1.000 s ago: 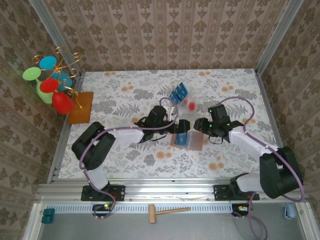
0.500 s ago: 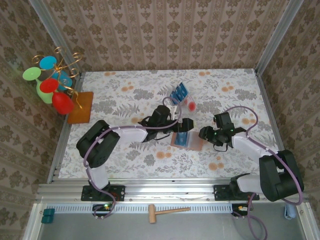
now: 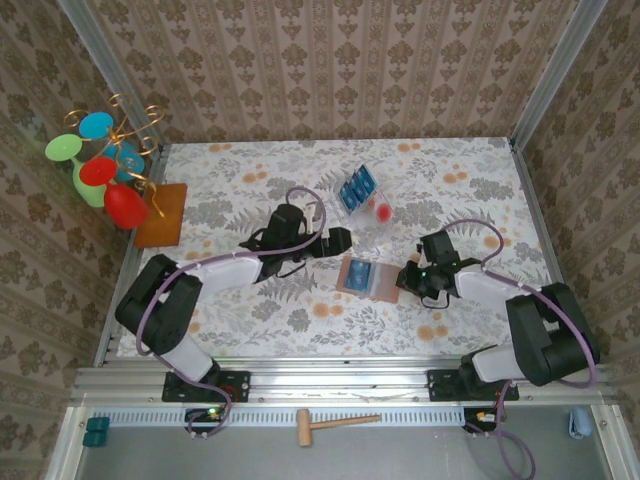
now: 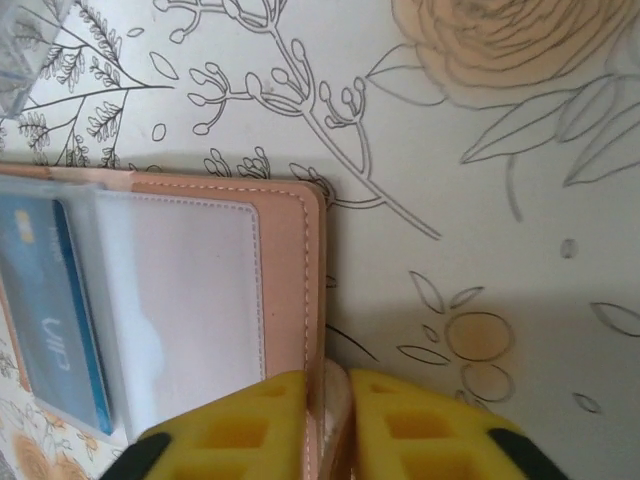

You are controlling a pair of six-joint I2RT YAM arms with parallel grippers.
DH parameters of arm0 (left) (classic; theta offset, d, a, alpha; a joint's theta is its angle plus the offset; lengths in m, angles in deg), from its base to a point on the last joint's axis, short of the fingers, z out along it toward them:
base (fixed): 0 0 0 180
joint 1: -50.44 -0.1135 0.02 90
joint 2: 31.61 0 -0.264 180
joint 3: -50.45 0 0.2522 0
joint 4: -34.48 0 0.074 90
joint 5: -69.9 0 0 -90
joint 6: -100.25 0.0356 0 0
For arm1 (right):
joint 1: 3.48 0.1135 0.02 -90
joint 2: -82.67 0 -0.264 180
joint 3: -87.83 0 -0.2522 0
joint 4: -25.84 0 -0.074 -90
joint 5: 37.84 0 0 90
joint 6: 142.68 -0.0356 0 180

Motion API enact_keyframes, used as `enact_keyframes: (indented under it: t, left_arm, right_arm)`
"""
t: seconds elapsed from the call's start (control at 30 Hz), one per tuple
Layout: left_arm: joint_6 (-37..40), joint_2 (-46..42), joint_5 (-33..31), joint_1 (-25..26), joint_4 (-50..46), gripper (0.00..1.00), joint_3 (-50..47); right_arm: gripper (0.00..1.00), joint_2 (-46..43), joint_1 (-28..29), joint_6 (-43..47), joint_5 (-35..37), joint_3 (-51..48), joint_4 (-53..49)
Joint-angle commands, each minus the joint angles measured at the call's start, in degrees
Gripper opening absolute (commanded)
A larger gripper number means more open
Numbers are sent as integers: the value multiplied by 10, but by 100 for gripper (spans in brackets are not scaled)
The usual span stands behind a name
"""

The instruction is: Put the credit cards into the card holder

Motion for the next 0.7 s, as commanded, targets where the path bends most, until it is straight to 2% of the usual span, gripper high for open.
enact_keyframes:
  t: [0.0,0.3,0.5,0.67]
  left_arm:
    - [37,-26,-10,-13,-50,100,-21]
    - [53,-51,-2,-58,-46,100,-85]
    - [66,-40,6,-68,-37,100,-105]
    - [68,-27,6,-71,-28,100,-114]
  right_arm:
    - [10,31,19,0,-14,30,22]
    - [5,97,83,-10,-5,87,37]
    - [4,137,125,-20,5,125,40]
    - [4,153,133,-22,8,138,40]
